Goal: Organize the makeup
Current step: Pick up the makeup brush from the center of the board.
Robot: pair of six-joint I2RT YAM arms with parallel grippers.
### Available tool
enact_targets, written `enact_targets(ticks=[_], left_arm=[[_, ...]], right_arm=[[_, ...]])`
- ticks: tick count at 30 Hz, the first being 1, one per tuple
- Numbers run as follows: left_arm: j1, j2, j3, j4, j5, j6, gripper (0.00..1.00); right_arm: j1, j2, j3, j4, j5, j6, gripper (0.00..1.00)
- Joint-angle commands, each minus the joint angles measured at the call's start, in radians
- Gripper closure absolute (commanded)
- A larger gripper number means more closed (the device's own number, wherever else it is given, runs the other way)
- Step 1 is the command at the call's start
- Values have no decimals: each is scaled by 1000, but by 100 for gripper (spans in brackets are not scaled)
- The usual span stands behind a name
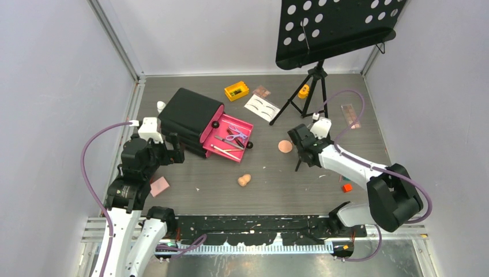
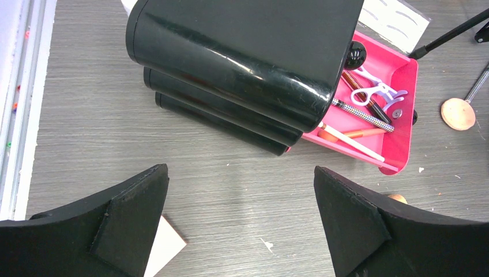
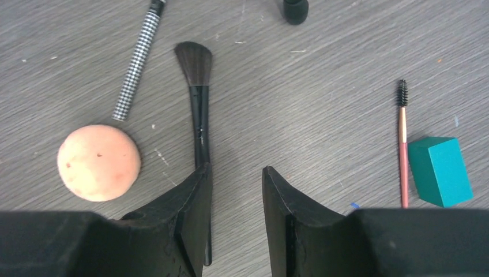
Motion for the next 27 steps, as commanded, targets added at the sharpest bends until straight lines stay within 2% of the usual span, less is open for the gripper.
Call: enact_targets(ticks=[1,6,14,21,24,27], left_arm=[[4,-3,-4,55,16,0,0],[4,-2,-4,54,16,0,0],[4,-4,-4,54,16,0,0],[4,-2,-4,55,16,0,0],[4,-4,-4,56,16,0,0],[4,-4,-4,55,16,0,0]], right_arm=[[-71,-9,-22,80,-115,7,58],[-127,55,-30,166,-242,-31,59],[-147,148,2,180,-265,-47,62],[-156,200,13,153,-253,-46,77],[-157,187,1,157,-248,-51,89],[-157,137,-20,172,-250,-61,96]])
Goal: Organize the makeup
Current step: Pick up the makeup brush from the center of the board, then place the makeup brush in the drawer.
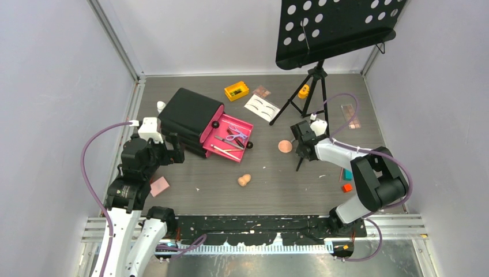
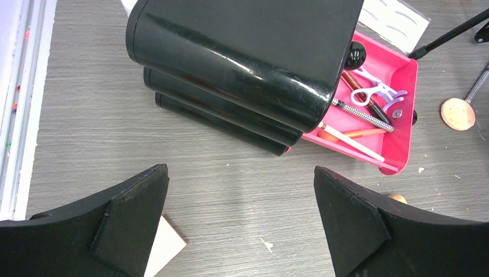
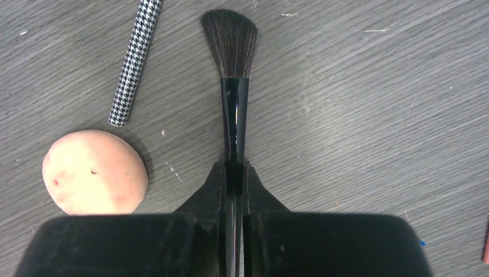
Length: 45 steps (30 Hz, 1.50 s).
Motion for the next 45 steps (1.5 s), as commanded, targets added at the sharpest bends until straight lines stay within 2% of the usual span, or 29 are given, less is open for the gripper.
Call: enact_targets(ticks=[1,6,11,15,22,27,31,37,45], left_arm=[[4,-3,-4,55,16,0,0],[4,0,-4,57,16,0,0],[4,2,-4,57,16,0,0],[4,5,-4,56,16,0,0],[4,4,-4,56,16,-1,0],[6,0,-4,55,16,0,0],[6,-2,-5,55,15,1,0],[6,-4,-5,55,13,0,0],[6,-6,-5,55,13,0,0]], right_arm=[[-8,-66,-27,23,3,-17,98],[19,-146,-16,26,-84,-96,100],[136,-208,0,62,-139,-162,100],[236,-205,4,130,-140,-220,100],[351,-164,127,172,-308,-427,100],[376,-121,268,82,-553,-580,100],[377,-26,433,-66,-675,-675,100],[378,161,675,-260,-736,-757,100],[381,311,868,-413,-741,-818,100]])
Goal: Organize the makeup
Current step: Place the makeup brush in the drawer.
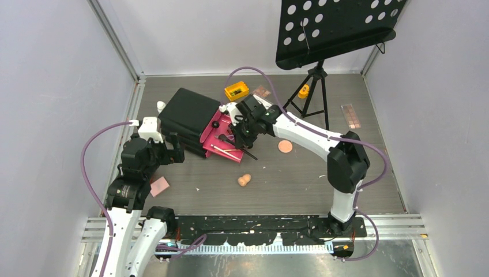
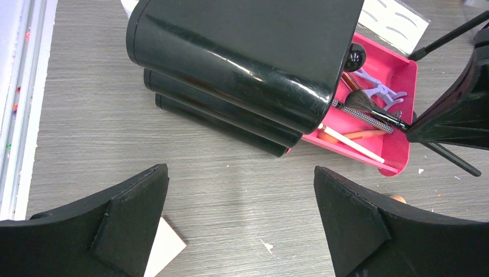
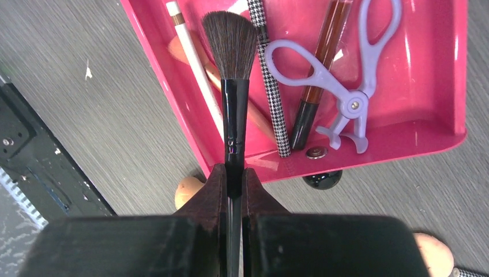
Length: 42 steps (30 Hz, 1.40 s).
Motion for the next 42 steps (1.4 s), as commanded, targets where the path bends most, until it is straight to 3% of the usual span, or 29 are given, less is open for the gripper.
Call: enact_targets(ticks=[1,22,42], left_arm=[[5,-9,-4,49,13,0,0],[5,-9,-5,49,13,2,0],[5,-9,-5,51,16,2,0]], right_arm=[[5,36,116,-113,-30,-71,100],[53,270,400,-194,3,-156,100],[75,339,446,-87,71,-94,99]])
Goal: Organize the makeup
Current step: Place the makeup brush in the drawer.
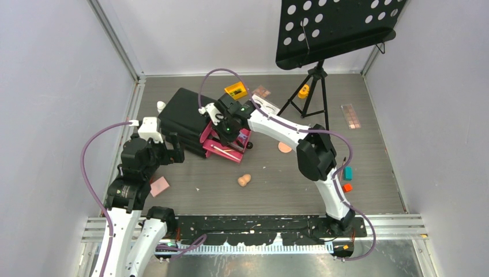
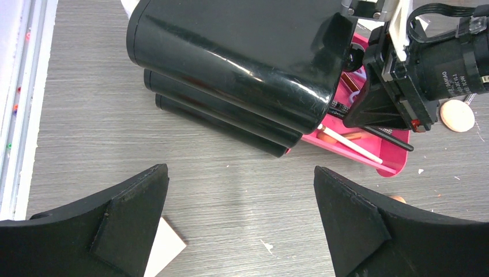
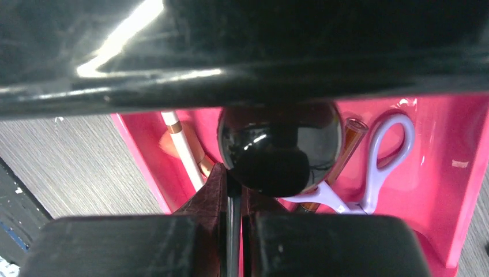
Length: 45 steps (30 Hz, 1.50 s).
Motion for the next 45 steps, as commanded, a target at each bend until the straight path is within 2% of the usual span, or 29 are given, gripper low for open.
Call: enact_targets(ticks=[1,13,23,26,30,39,45], left_arm=[[5,-7,-4,51,16,2,0],[5,-9,-5,51,16,2,0],[5,-9,-5,49,16,3,0],[5,-8,-5,50,16,3,0],[4,-9,-5,51,16,3,0],[5,-7,-5,51,15,3,0],[5,-4,-5,51,16,3,0]], right_arm=[[18,2,50,53,40,13,99],[28,4,42,104,67,61,98],[33,-56,-48,132,103,49,66],[32,-107,-92,148,130,46,62],[34,-177,-148,167,178,58,60],[33,-433,-459,419,370,218,60],[32,-599,-742,614,699,415,60]])
